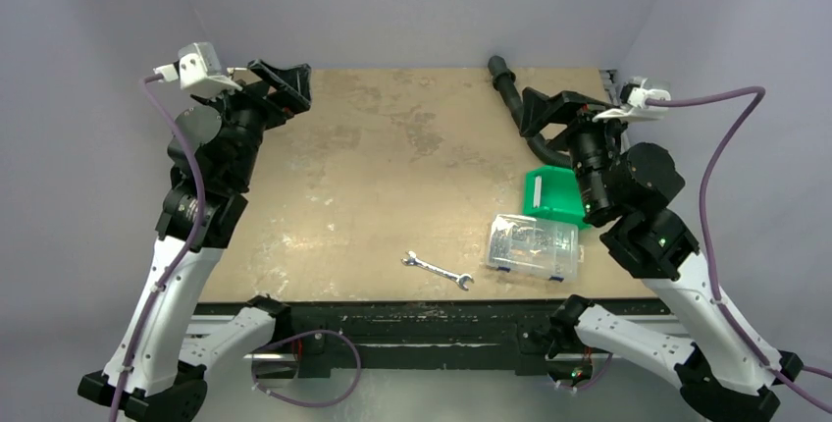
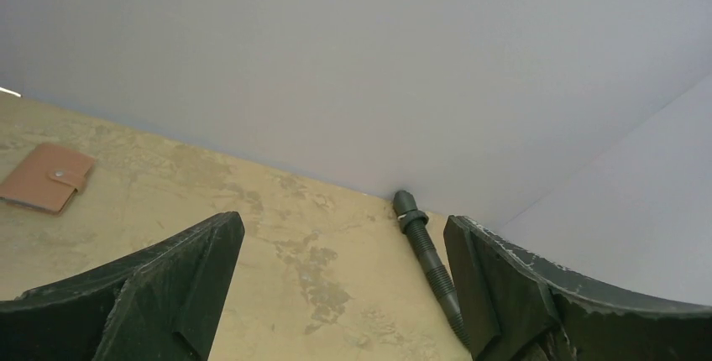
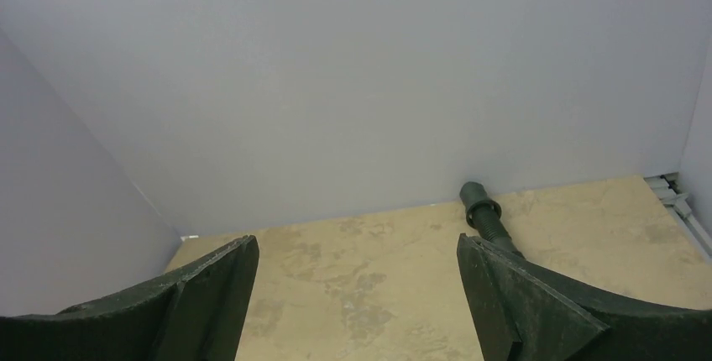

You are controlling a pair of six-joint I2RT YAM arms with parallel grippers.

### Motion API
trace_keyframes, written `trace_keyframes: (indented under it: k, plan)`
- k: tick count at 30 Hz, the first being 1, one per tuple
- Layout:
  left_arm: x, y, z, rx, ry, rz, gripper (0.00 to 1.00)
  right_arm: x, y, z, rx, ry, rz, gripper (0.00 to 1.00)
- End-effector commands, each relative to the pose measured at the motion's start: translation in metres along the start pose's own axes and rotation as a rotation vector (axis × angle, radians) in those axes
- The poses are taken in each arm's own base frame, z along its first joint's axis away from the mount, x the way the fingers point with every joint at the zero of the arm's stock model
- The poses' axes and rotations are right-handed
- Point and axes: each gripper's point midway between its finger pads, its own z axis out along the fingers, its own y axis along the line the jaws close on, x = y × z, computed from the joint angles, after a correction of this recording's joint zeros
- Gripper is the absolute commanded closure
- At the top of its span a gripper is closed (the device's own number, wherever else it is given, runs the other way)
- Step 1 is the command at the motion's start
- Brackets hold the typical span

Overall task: Put the credit cards into the card holder
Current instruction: Move the card holder to the center of the board.

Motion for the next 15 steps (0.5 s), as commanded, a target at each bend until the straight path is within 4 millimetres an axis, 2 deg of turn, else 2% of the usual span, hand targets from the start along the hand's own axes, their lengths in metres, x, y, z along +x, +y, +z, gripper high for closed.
trace_keyframes:
  k: [1, 6, 8, 11, 15]
  plan:
    - [0.004, 0.007, 0.013, -0.052, 0.029, 0.038, 0.0, -0.005, -0.009, 0.006, 0.073, -0.024, 0.01, 0.01]
    - [0.048, 0.044, 0.026, -0.166, 0.102, 0.107, 0.0, 0.013, -0.01, 0.012, 0.108, 0.033, -0.014, 0.01]
    - [0.072, 0.062, 0.033, -0.202, 0.152, 0.118, 0.0, 0.023, -0.005, 0.014, 0.08, 0.06, -0.028, 0.01]
    - [0.115, 0.101, 0.043, -0.277, 0.275, 0.078, 0.03, 0.04, 0.001, 0.016, 0.044, 0.101, -0.046, 0.01]
    - [0.157, 0.173, 0.048, -0.476, 0.341, -0.052, 0.05, 0.064, 0.014, 0.018, -0.031, 0.155, -0.049, 0.01]
